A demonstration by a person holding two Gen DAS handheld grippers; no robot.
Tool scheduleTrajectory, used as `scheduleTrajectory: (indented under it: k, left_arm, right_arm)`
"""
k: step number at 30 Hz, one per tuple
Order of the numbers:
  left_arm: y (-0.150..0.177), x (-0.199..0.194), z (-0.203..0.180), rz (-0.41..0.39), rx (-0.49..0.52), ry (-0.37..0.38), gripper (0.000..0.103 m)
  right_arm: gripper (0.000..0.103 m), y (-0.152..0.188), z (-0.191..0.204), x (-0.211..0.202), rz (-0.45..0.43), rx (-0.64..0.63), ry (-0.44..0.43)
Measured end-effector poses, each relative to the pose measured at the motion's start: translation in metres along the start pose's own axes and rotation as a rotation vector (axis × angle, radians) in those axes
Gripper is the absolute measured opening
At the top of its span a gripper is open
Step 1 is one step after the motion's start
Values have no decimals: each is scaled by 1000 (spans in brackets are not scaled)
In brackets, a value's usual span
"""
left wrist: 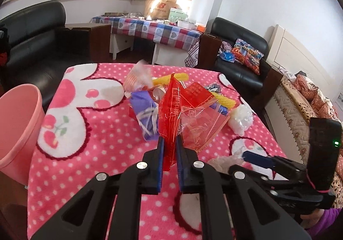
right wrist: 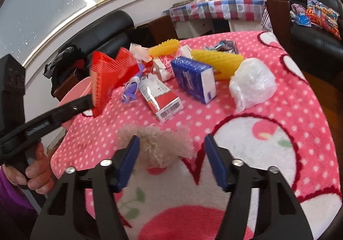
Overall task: Collect trash
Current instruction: 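Close left tool on red plastic bag while right tool grasps clear crinkled plastic, then carry red bag in left tool and clear plastic in right tool over pink bucket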
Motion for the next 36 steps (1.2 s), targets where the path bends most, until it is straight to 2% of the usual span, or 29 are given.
scheduleTrajectory:
  k: [5,7,9,15,26,30,36]
  left_arm:
    - [3,-12,-3,-8,25,3,10]
    - [3,-15,-3,-13,28,5,10]
    - [3,-19,-3,-21,33,3,10]
    - [3,-30,-3,-53,41,-6,10]
    - [-3,-67,24,-141,7,-79,10]
    - [-5,-87,40,-183,1,-142,10]
    - [-7,-128,79,-247,-39,-282,10]
  right_arm:
    - [38,2,8,3,26,-10,-18]
    - [24,2,11,1,27,-19,-27]
    - [15,2,16,-2,27,-34,-32]
    - [7,0,27,-15,-4,-73,-36]
    - [7,-30,63,-38,-107,-163,-53]
    - [7,-48,89,-40,-146,-203,-92]
    - [7,-73,143,-33,-180,-275,-170]
Point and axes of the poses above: each gripper's, at about its wrist camera, not at the fingertips, and x roughly the way its jaws point, z to its left, y to its underside, the point moved 4 cm from there along x, roughly the way its jaws point, and after that the axes turned 15 degrees about y, right-handed, at the moved point
